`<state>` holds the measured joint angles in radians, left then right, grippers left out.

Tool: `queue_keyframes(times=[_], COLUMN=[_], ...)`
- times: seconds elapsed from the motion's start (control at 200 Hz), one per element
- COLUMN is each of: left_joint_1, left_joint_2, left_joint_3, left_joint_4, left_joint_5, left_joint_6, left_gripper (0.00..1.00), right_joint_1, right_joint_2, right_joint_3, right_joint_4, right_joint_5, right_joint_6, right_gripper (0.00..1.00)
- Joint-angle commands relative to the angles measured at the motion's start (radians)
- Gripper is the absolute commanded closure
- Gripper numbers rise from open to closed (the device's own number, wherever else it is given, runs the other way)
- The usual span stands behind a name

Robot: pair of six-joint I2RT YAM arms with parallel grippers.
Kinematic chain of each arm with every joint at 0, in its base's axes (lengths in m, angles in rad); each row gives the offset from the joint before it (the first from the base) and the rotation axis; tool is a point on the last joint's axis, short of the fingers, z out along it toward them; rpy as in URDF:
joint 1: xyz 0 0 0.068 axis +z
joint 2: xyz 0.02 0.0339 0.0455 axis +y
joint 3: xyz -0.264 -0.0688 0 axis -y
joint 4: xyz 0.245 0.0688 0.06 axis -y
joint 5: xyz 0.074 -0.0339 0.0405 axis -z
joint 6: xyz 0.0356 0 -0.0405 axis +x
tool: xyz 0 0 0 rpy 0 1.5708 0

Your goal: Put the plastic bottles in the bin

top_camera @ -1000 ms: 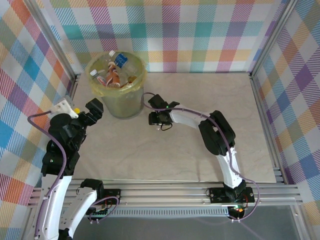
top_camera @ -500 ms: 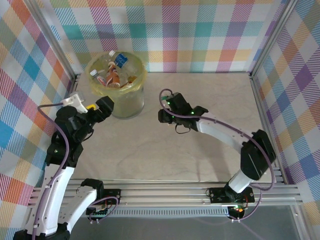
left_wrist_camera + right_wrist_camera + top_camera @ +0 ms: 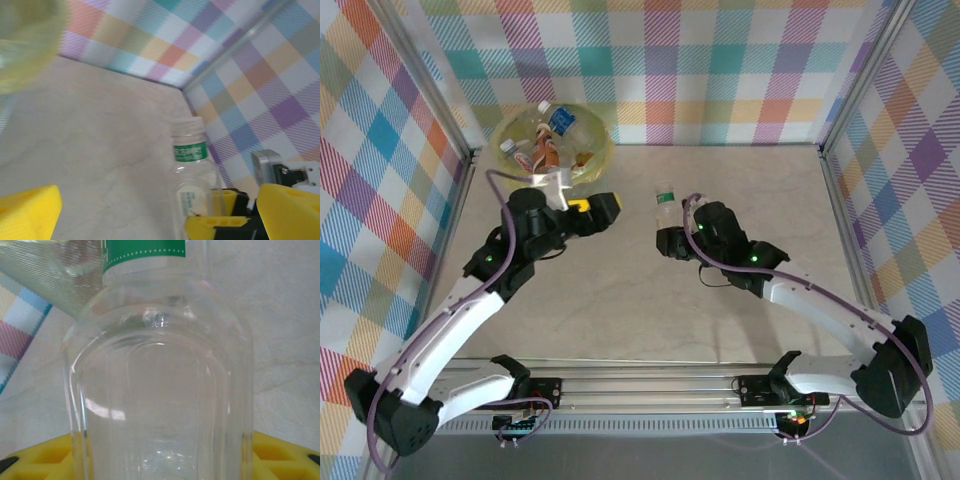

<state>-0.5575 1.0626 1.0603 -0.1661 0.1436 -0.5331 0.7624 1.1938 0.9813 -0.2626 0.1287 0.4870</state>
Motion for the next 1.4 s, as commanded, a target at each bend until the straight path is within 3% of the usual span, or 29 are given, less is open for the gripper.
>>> queue_keyframes(times=[0.0, 0.22, 0.68, 0.81, 1.11, 1.23, 1.36, 1.395], left_joint_1=[-0.055, -0.094, -0.097, -0.097, -0.094, -0.089, -0.060, -0.045], left_joint_2=[0.071, 0.155, 0.262, 0.283, 0.313, 0.323, 0.334, 0.339], left_joint_3=[0.071, 0.114, 0.193, 0.216, 0.256, 0.290, 0.354, 0.377], left_joint_4=[0.131, 0.166, 0.173, 0.155, 0.113, 0.083, 0.019, -0.004], left_joint_5=[0.125, 0.201, 0.257, 0.249, 0.223, 0.214, 0.186, 0.184], left_joint_6=[-0.027, -0.041, -0.031, -0.021, 0.006, 0.032, 0.071, 0.082], left_gripper=[0.00, 0.00, 0.24, 0.34, 0.71, 0.84, 0.93, 0.94], right_joint_1=[-0.003, -0.004, -0.002, -0.002, -0.002, -0.002, -0.002, -0.002], right_joint_2=[-0.058, -0.122, -0.117, -0.103, -0.071, -0.056, -0.049, -0.051], right_joint_3=[-0.034, -0.073, -0.060, -0.045, -0.005, 0.020, 0.060, 0.073], right_joint_4=[0.096, 0.160, 0.251, 0.253, 0.240, 0.213, 0.157, 0.138], right_joint_5=[-0.061, -0.137, -0.264, -0.280, -0.289, -0.273, -0.248, -0.240], right_joint_6=[-0.052, -0.073, -0.061, -0.059, -0.068, -0.070, -0.075, -0.076], right_gripper=[0.51, 0.51, 0.50, 0.50, 0.48, 0.36, 0.04, 0.00])
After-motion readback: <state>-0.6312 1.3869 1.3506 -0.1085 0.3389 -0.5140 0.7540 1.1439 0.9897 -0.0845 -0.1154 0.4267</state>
